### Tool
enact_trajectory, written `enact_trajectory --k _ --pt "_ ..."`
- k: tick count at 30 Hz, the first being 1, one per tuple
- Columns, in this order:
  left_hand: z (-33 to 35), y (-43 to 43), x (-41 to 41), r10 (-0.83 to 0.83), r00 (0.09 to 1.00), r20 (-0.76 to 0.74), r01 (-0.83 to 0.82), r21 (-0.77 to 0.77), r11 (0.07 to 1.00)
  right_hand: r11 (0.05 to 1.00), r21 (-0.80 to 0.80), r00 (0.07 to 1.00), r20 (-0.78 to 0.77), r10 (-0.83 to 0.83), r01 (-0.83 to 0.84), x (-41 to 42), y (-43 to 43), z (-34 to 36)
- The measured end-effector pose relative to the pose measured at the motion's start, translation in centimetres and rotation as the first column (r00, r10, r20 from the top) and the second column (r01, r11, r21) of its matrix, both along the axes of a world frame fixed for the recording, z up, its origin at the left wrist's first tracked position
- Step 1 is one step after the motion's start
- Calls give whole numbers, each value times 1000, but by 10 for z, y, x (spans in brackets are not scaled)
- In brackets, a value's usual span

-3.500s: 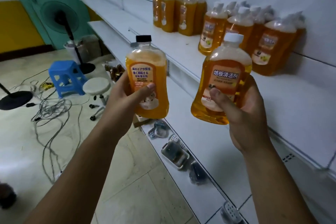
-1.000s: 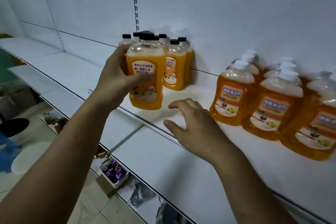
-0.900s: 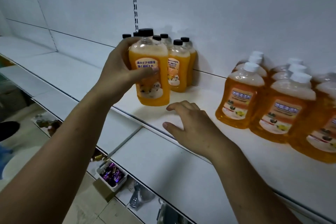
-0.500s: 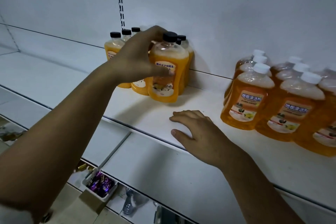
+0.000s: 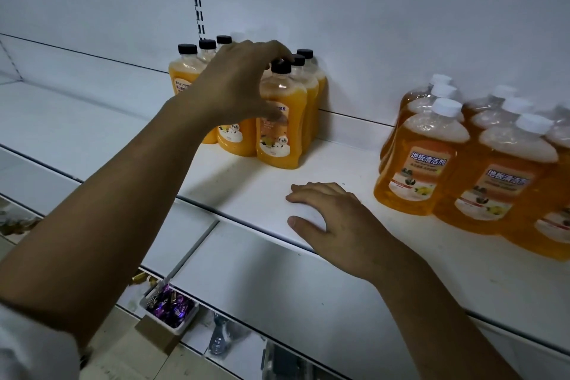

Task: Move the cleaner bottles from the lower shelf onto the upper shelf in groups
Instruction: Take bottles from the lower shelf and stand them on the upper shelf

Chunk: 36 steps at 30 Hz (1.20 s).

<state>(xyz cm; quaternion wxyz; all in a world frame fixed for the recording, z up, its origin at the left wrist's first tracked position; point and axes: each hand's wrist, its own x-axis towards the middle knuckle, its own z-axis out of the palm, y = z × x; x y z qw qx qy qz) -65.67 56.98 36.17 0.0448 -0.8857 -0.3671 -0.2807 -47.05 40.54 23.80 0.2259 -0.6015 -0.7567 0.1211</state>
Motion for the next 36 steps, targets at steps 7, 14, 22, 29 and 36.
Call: enact_trajectory --k 7,14,22,29,36 --pt "-5 -3 -1 22 999 -33 -21 23 1000 1000 1 1000 -16 -2 2 0 1 -1" --pt "-21 -20 -11 52 999 -4 -52 108 993 1000 2 1000 -25 -7 7 0 1 -1" --pt "-58 -80 -45 22 976 218 -29 27 999 998 60 992 -124 -18 26 0 -4 3" --pt "-112 -147 -15 -225 907 357 291 -144 946 966 168 974 -145 -175 199 15 -56 8" --pt "-133 -219 73 -460 830 317 536 -222 814 831 249 867 -180 -465 497 81 -195 4"
